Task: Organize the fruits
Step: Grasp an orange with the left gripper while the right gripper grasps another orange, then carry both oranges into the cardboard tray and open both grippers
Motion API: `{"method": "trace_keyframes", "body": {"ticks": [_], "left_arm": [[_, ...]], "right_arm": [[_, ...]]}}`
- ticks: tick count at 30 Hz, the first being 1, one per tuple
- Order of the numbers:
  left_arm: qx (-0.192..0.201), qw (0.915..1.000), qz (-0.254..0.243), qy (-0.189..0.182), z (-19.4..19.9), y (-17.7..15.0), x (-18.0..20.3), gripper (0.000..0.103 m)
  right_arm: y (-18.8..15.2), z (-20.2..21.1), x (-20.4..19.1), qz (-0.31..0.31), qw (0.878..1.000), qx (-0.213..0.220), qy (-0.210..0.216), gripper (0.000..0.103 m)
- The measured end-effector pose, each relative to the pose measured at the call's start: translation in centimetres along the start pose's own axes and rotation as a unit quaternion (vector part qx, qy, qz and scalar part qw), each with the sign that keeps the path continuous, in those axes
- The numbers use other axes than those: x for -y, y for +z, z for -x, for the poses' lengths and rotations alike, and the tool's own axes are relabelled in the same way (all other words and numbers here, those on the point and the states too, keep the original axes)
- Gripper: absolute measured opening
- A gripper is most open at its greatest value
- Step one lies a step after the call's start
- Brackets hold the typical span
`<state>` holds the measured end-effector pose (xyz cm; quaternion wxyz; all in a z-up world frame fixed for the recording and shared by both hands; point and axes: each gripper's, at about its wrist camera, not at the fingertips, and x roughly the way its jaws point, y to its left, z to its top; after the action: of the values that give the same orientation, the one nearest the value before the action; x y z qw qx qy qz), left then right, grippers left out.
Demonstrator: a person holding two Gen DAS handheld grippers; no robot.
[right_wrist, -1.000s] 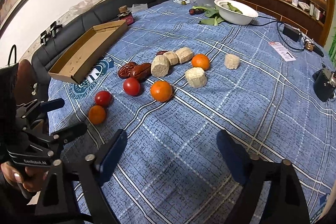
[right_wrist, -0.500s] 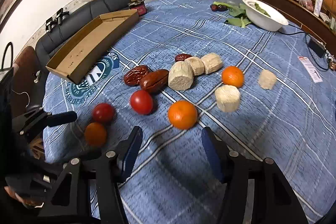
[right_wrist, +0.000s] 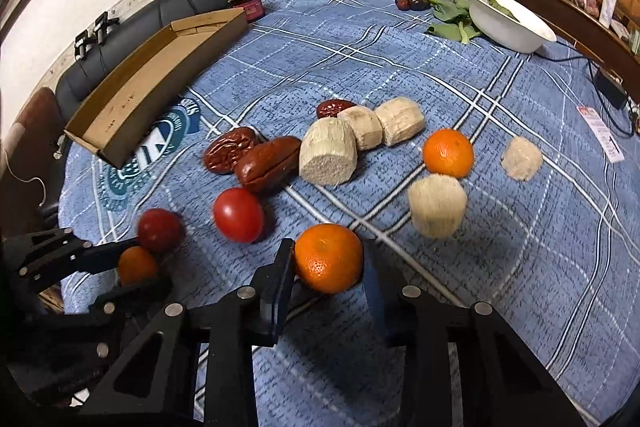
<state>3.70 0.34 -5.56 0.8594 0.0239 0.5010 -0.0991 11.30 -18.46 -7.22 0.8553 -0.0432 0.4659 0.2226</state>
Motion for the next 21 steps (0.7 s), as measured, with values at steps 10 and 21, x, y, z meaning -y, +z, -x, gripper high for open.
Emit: {"method": "trace_keyframes", "body": {"ticks": [10,21], "left_arm": [[0.029,0.9994,0.012,-0.016,3.0,-0.3,-1.6,0.03],[0.055,0.9975,0.041,-0.017,5.3,0.0,-5.5,0.03]], "right_arm": [[-1.1,3.4,-1.1,-0.029,0.999,0.028,0.026,0.033],[-0.3,4.3,-5.1,-0.016,0.998,0.041,0.053,0.033]]}}
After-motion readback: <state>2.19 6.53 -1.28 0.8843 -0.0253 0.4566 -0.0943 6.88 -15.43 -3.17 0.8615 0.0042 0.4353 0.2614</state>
